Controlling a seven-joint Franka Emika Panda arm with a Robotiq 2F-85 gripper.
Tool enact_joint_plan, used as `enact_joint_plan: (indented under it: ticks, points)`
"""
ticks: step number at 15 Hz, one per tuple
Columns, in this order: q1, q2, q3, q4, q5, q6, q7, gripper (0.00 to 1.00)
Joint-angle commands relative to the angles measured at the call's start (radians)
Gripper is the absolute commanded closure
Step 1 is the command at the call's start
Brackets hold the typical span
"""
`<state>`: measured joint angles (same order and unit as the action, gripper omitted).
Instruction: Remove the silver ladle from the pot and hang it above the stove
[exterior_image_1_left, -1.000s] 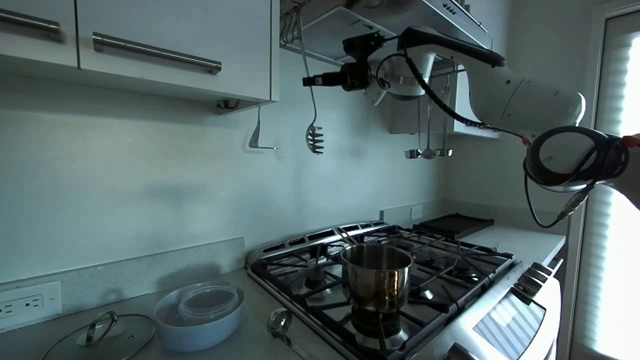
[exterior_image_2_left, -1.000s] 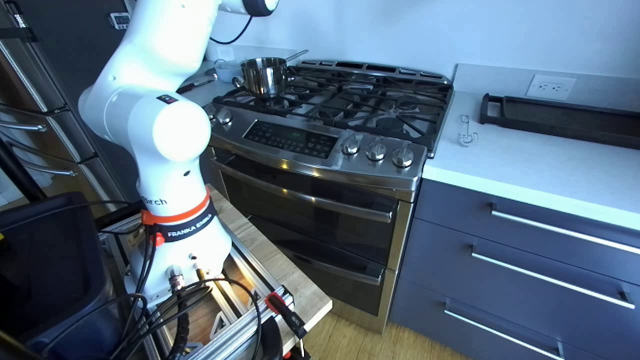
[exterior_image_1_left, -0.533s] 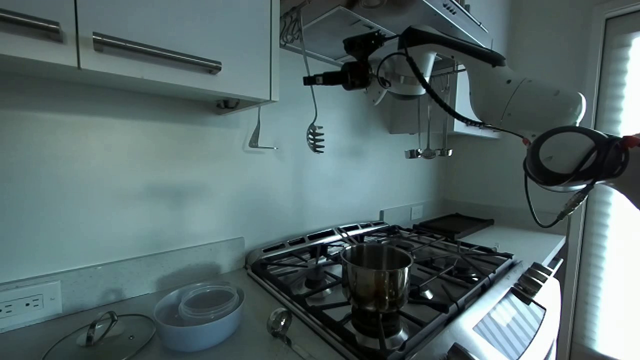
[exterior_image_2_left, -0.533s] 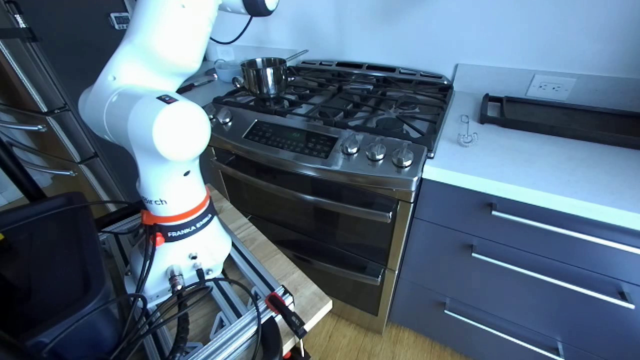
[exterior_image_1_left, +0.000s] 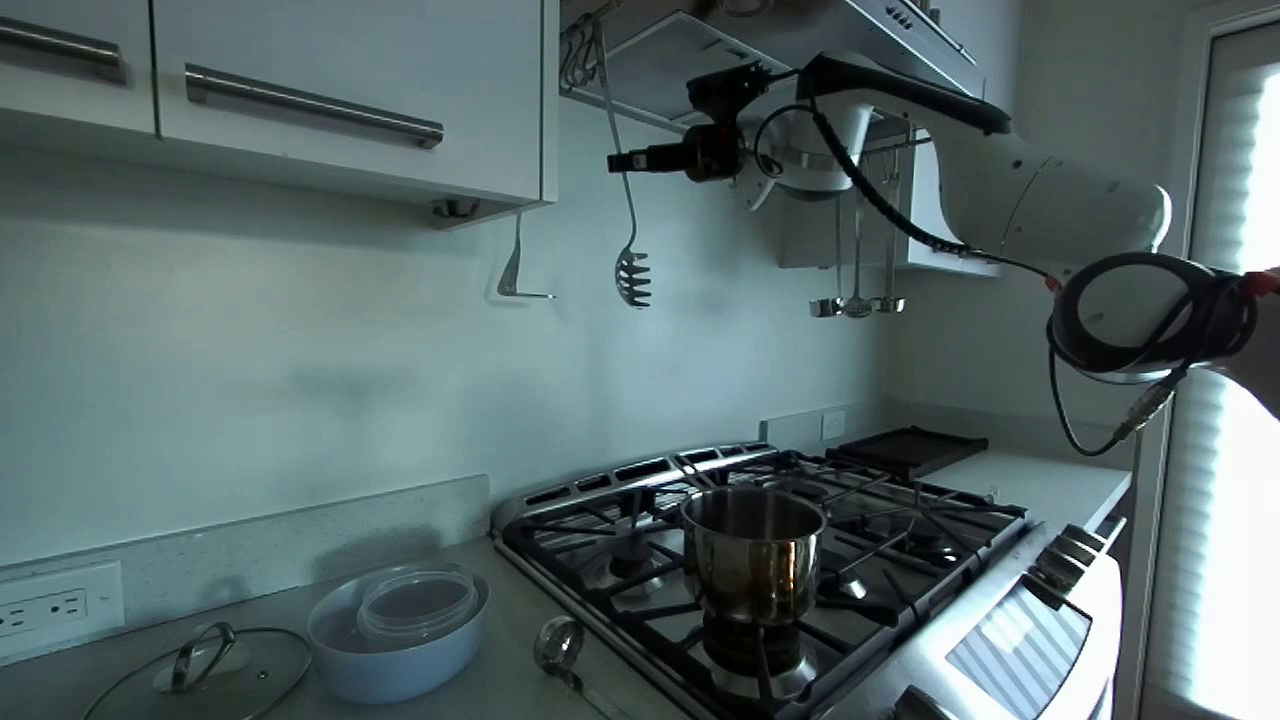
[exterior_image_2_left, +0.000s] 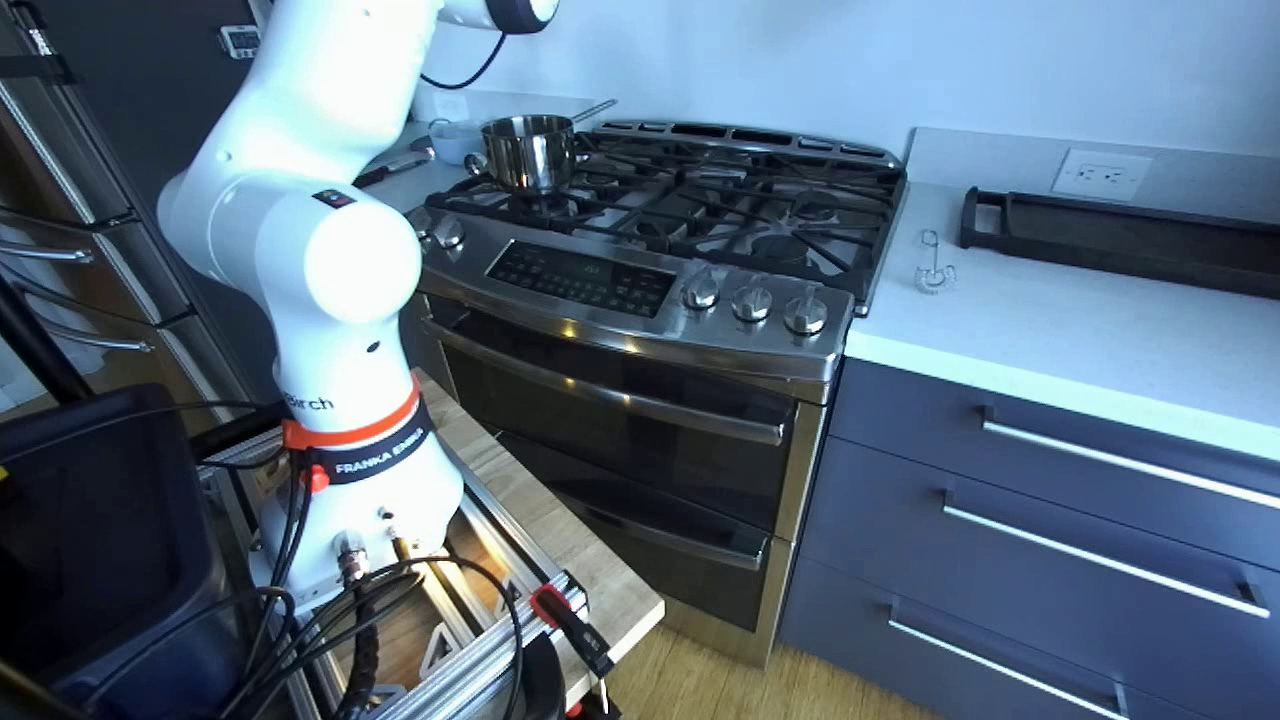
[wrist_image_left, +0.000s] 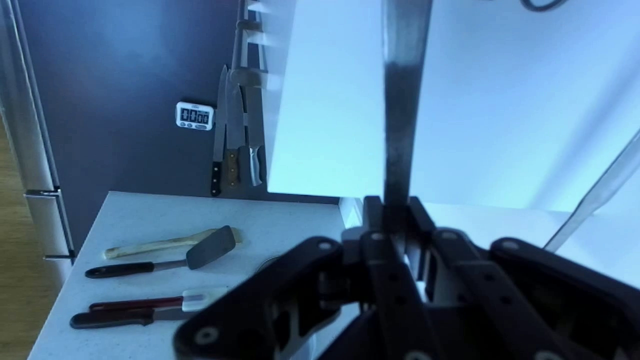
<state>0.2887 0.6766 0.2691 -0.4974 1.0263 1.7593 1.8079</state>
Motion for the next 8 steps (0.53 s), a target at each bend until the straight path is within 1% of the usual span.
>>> enact_joint_plan:
  ticks: [1,8]
  points:
    - [0.0,0.014,0.0,0.028,-0.04,-0.03,0.037,0.97]
    - [0.002,0.021,0.002,0.034,-0.093,-0.045,0.055,0.97]
